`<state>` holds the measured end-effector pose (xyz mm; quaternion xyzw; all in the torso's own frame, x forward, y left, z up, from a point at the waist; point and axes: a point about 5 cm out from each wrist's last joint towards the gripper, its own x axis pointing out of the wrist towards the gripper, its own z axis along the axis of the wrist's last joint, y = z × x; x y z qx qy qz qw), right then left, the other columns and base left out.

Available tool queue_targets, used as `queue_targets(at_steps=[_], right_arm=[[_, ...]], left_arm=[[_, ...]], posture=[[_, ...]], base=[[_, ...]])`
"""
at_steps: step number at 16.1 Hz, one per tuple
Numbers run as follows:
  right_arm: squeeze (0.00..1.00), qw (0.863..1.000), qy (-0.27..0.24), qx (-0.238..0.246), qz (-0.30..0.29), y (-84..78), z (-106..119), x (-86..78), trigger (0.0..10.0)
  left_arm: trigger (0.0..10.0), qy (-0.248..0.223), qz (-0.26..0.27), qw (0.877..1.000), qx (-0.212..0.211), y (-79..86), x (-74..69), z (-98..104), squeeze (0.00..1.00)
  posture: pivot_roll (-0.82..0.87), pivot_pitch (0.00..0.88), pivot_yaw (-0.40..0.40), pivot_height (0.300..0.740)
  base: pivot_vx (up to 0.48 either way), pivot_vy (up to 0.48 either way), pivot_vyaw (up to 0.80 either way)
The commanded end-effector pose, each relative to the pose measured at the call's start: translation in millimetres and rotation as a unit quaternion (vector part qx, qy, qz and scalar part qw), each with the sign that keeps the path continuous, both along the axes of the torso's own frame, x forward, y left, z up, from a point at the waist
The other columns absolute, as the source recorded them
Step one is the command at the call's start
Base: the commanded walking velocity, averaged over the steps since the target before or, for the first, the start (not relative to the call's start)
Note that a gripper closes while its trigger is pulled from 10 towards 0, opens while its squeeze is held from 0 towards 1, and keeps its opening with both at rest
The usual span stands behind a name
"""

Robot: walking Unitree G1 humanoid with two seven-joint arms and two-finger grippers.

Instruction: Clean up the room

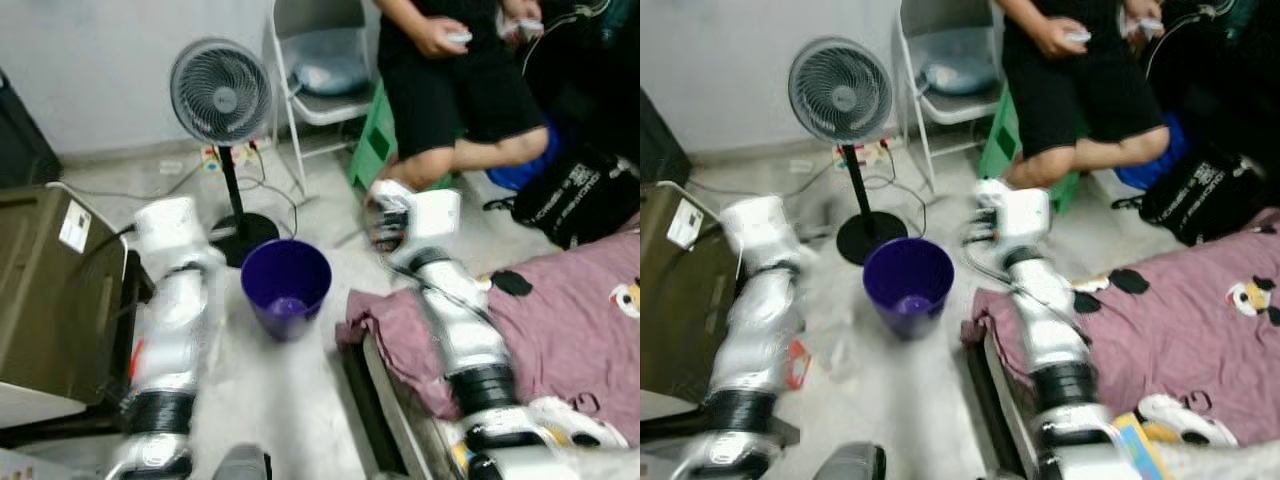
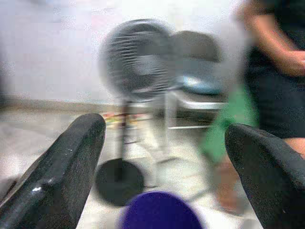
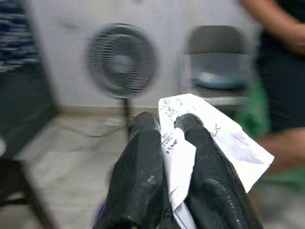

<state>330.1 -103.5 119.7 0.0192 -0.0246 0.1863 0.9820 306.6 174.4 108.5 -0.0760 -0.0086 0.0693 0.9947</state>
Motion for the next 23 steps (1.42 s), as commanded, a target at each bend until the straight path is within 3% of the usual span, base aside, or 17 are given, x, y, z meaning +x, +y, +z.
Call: queue_targets(at_steps=[1,3,7,12,23], right_arm=[[0.0,1.0,0.004,-0.008,0.007,-1.7,-1.7,1.0,10.0],[0.0,1.0,0.004,-0.005,0.025,7.4,-0.6,0.5,10.0],[0.0,1.0,0.007,0.005,0.029,14.3,-1.3,-3.2,10.0],[0.0,1.0,0.014,-0.004,0.014,7.7,-6.3,-6.9,10.0],[0.0,1.0,0.001,-0.012,-0.013,-0.2,0.5,-5.9,10.0]], left_arm=[[10.0,-0.009,0.001,1.0,-0.007,-5.4,-4.0,5.0,0.0],[10.0,-0.007,0.012,1.0,-0.007,-3.0,-12.6,2.6,0.0],[10.0,-0.015,0.01,1.0,-0.002,-2.6,-15.7,6.4,0.0],[10.0,-0.009,-0.003,1.0,0.008,-1.1,-15.3,7.0,0.0],[10.0,-0.026,-0.038,0.999,0.0,-14.3,-3.4,13.9,0.0]], posture=[[0.07,0.0,-0.071,0.74],[0.09,0.0,-0.089,0.74],[0.08,0.0,-0.087,0.74],[0.06,0.0,-0.07,0.74],[0.02,0.0,-0.062,0.74]], base=[[0.0,0.0,0.79],[0.0,0.0,0.79],[0.0,0.0,0.2],[0.0,0.0,0.64],[0.0,0.0,0.0]])
